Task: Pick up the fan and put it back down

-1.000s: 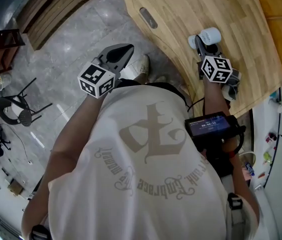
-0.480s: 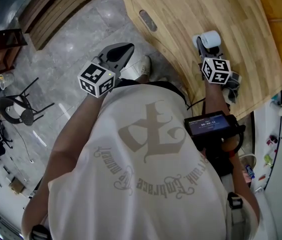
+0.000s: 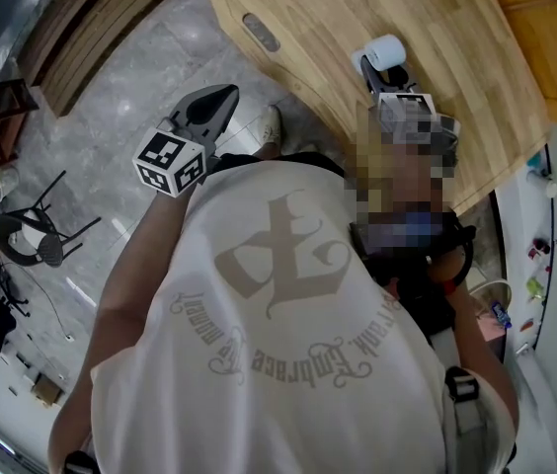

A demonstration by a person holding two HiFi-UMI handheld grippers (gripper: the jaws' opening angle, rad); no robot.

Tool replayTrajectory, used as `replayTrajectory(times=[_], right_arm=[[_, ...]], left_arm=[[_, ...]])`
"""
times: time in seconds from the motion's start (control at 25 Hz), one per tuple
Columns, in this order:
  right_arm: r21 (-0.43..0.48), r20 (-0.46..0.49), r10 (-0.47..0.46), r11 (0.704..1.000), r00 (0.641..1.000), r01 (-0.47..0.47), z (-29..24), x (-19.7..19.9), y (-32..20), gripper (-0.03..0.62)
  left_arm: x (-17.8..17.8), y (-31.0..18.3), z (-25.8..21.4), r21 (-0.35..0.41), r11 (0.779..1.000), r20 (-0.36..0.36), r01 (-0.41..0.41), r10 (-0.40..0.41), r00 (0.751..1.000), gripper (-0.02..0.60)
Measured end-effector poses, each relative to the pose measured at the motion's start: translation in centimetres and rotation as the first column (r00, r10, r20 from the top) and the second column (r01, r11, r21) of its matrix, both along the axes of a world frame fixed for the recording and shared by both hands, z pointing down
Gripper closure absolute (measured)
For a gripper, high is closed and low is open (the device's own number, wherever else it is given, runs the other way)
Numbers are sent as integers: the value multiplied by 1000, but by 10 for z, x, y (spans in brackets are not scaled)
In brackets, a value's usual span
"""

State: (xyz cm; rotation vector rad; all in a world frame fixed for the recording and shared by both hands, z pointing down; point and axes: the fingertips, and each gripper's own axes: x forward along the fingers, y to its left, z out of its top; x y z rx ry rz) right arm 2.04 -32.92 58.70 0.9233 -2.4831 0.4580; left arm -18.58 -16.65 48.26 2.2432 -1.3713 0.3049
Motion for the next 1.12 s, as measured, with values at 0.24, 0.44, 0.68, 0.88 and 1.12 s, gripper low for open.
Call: replayTrajectory(times=[0.24, 0.44, 0.68, 0.88, 1.12], right_arm=[[1, 13, 30, 1000, 999, -30, -9, 17, 10, 442], [3, 34, 46, 999, 998, -46, -20, 28, 23, 443], [17, 85, 105, 994, 991, -107, -47, 47, 39, 506], [52, 160, 101, 993, 982, -110, -80, 52, 59, 560], [106, 244, 6, 994, 970, -33, -117, 53, 96, 579]], left_arm=[[11, 4, 1, 5, 1000, -12, -16, 16, 1000, 571], [24, 7, -2, 13, 999, -17, -45, 45, 999, 571], [45, 10, -7, 35, 994, -21, -100, 101, 995, 571], [63, 13, -11, 55, 988, -21, -145, 146, 989, 571], [87, 20, -13, 79, 982, -25, -174, 176, 984, 571]])
